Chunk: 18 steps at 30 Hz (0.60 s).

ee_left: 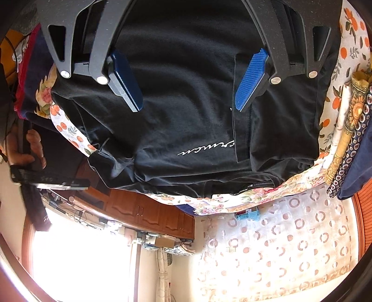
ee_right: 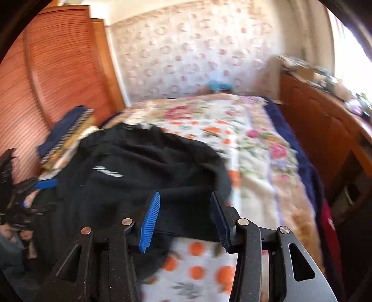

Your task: Fold small clothes

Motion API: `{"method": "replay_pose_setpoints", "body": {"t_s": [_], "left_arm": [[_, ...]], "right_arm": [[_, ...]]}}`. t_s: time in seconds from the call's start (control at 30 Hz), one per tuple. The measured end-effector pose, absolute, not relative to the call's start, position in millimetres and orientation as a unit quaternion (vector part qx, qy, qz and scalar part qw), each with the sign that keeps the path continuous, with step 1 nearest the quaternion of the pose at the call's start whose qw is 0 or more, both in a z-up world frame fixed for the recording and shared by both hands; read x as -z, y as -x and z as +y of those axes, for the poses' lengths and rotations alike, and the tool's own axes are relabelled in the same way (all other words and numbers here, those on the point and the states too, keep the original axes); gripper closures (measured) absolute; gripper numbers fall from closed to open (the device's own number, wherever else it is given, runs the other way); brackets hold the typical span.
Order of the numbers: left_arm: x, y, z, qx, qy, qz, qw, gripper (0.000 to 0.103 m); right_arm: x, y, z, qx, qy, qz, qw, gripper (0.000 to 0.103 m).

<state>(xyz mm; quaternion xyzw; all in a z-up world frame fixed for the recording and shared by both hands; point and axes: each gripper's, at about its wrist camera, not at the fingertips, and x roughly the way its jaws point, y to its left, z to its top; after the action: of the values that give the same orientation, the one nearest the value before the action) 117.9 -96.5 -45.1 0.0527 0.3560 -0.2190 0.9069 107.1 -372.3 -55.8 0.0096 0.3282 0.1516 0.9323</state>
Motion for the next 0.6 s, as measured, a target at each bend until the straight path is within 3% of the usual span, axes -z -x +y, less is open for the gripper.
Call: {"method": "replay_pose_setpoints", "body": {"t_s": [0.33,0.37,0.43,0.47,0.6], "left_arm": [[51.4,-118.3,-93.6,0.217,-0.049,0.363,0.905,0.02],[51.9,-118.2,-92.7,0.216,-0.048,0.363,0.905,0.021],[51.7,-117.6,-90.1,0.214,-0.045,0.362,0.906,0.02],[51.2,-117.3,-88.2,0.212,-0.043,0.361,0.907,0.02],[47.5,-115.4,-78.7,0.206,-0.035,0.356,0.911,0.02]], "right_arm": [[108.8,-141.9,-373.5,-0.109,0.001,0.395,0.912,0.056],[108.3,-147.0,-370.4,-0.109,0.007,0.398,0.911,0.06],[101.6,-156.3,-366.1,-0.102,0.023,0.391,0.914,0.09],[97.7,-156.9,-363.3,-0.116,0.023,0.389,0.914,0.098],[67.2,-153.9,-353.9,-0.162,0.03,0.352,0.921,0.098]]}}
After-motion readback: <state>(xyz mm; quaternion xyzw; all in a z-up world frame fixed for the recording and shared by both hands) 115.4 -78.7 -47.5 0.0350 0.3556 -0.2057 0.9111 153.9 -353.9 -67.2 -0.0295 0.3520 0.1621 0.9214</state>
